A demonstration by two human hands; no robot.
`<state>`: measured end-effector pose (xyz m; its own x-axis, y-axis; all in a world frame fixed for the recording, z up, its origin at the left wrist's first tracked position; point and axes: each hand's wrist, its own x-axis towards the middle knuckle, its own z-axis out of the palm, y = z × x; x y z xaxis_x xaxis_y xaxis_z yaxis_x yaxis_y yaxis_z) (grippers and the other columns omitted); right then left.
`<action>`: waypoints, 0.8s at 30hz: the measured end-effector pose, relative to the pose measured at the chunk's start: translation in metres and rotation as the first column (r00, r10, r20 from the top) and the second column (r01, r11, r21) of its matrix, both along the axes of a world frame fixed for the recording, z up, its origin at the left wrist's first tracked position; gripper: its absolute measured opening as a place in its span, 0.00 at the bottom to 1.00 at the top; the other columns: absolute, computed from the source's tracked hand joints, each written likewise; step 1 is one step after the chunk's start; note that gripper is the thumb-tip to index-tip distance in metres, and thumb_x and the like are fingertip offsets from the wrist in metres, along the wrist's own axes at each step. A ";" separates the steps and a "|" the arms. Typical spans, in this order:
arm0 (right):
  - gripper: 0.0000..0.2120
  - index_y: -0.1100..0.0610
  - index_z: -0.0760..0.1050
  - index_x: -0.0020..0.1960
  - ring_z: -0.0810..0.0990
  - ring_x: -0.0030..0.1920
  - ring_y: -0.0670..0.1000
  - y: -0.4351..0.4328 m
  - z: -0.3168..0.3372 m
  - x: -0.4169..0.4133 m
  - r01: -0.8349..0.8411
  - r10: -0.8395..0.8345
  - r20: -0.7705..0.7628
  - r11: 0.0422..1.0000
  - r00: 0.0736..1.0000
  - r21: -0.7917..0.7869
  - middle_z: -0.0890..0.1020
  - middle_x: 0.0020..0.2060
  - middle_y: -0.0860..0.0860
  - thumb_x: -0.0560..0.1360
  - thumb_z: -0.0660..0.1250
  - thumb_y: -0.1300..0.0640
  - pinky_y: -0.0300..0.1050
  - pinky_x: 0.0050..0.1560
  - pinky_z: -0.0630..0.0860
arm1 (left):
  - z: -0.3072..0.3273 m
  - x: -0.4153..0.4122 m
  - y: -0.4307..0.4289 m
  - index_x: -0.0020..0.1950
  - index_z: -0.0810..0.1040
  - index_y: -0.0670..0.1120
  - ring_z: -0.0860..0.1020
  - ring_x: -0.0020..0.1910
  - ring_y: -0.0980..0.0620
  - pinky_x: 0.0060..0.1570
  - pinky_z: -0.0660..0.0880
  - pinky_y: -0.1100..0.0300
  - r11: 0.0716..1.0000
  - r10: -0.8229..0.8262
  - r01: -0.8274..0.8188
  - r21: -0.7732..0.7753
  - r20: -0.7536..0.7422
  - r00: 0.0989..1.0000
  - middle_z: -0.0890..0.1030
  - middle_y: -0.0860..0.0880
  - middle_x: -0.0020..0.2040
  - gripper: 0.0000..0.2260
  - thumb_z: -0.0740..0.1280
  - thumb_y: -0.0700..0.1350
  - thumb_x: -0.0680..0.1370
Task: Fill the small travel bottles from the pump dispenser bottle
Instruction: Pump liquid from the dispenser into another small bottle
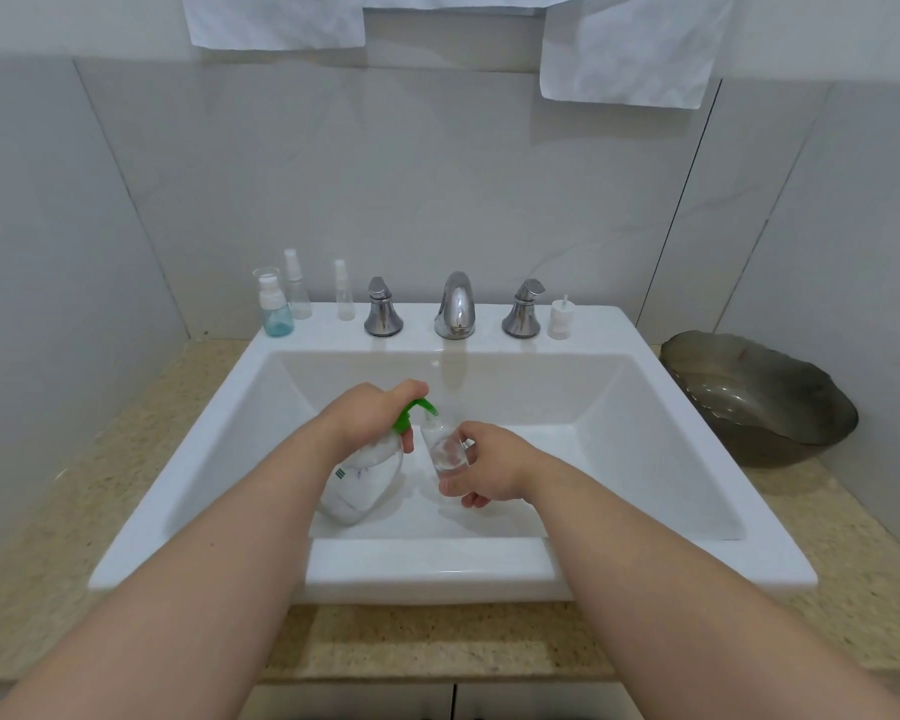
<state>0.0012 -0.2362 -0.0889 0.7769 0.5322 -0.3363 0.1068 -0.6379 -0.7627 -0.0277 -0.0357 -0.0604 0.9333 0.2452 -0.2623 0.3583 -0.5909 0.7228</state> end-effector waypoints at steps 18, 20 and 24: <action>0.20 0.52 0.72 0.60 0.85 0.37 0.52 0.000 0.000 -0.001 -0.016 0.016 -0.005 1.000 1.000 0.012 0.82 0.56 0.55 0.73 0.77 0.59 0.48 0.46 0.85 | -0.003 0.005 0.002 0.29 0.81 0.44 0.64 0.27 0.50 0.36 0.67 0.55 0.995 -0.042 0.043 -0.093 0.016 0.999 0.84 0.46 0.35 0.28 0.60 0.61 0.80; 0.19 0.53 0.72 0.60 0.84 0.37 0.52 0.000 0.001 -0.002 -0.015 0.015 -0.003 1.000 1.000 0.017 0.82 0.56 0.55 0.73 0.77 0.59 0.47 0.46 0.85 | -0.003 0.006 0.002 0.29 0.81 0.44 0.64 0.27 0.50 0.37 0.67 0.55 0.995 -0.036 0.038 -0.087 0.018 0.999 0.82 0.48 0.33 0.29 0.60 0.62 0.80; 0.20 0.53 0.72 0.60 0.85 0.37 0.53 0.000 0.001 -0.002 -0.012 0.012 0.003 1.000 1.000 0.020 0.81 0.58 0.56 0.73 0.77 0.58 0.48 0.46 0.85 | -0.006 0.005 0.003 0.30 0.82 0.45 0.68 0.30 0.50 0.41 0.68 0.54 0.998 -0.005 0.007 -0.066 0.030 1.000 0.83 0.45 0.33 0.34 0.58 0.71 0.79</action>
<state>-0.0004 -0.2364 -0.0878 0.7710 0.5486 -0.3233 0.1166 -0.6208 -0.7753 -0.0230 -0.0330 -0.0662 0.9423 0.2229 -0.2498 0.3329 -0.5434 0.7706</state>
